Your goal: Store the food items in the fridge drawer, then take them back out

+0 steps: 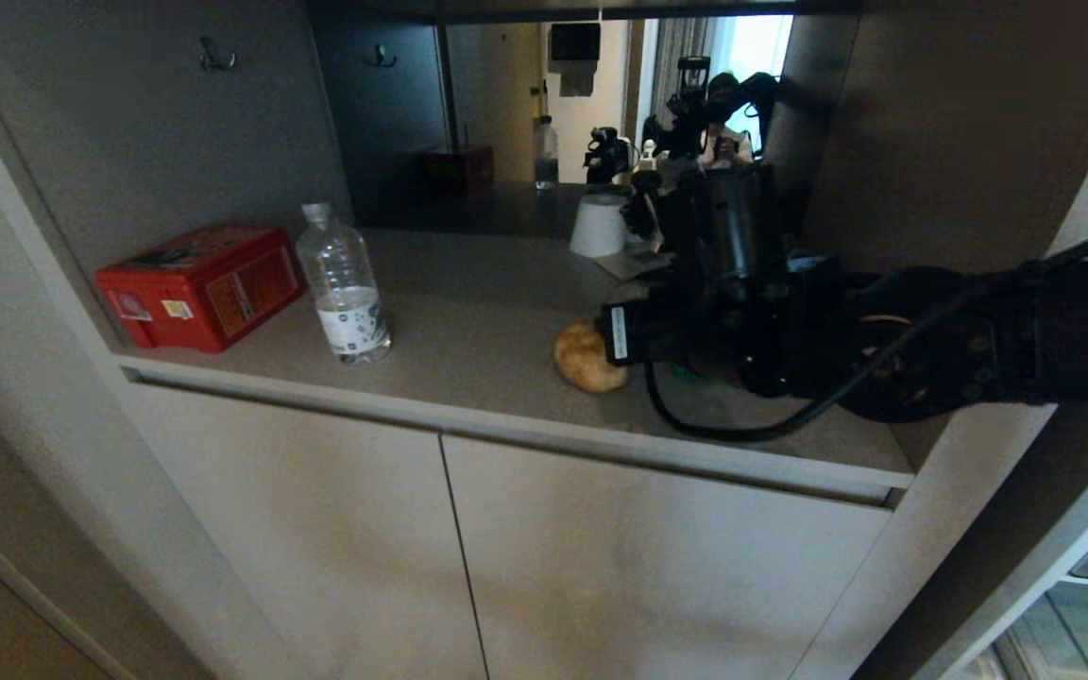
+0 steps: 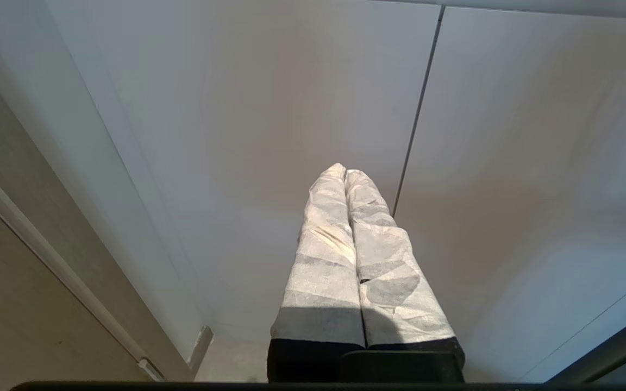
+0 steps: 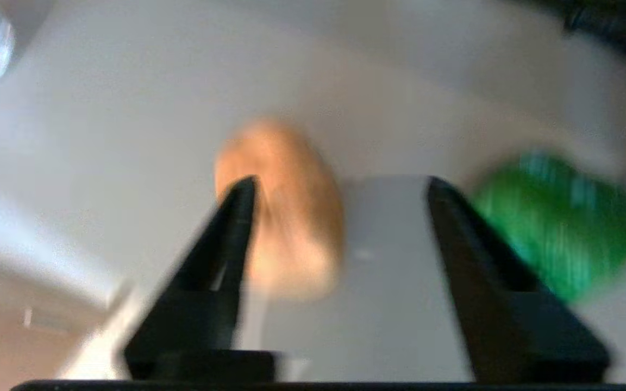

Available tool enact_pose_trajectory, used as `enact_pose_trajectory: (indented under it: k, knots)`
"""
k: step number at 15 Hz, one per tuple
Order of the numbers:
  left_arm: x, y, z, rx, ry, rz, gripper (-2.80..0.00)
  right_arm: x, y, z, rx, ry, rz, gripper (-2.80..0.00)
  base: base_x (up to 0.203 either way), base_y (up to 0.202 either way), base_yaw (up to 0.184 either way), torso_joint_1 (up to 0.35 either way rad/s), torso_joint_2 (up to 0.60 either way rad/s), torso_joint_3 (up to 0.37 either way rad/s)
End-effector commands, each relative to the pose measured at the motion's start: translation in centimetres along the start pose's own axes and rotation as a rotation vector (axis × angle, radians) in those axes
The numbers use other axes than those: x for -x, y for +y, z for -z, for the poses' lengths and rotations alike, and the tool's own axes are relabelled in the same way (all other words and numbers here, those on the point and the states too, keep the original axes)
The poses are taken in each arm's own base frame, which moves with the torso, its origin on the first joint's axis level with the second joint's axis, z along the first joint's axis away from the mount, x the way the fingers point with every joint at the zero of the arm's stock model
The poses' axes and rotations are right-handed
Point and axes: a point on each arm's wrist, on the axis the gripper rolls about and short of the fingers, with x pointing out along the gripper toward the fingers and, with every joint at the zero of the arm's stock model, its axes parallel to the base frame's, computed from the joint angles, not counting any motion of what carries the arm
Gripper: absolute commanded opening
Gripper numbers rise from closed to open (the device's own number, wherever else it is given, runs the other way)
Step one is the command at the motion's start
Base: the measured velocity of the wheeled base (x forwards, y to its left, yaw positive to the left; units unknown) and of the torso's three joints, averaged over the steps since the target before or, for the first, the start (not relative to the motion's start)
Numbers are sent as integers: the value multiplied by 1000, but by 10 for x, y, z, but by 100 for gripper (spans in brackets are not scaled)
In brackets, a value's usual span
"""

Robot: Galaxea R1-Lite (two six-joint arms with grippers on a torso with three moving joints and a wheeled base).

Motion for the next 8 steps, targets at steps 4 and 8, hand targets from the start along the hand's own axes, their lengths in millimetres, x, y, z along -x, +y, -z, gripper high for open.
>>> enact_pose_trajectory:
  k: [4,8]
  knots:
    - [0,0,0,1,0,-1,-280,90,-29,38,33,52,-41,-280,0,0,0,0,0,0]
    - [0,0,0,1,0,-1,-280,181,-80,80,-3,-15,-64,-280,0,0,0,0,0,0]
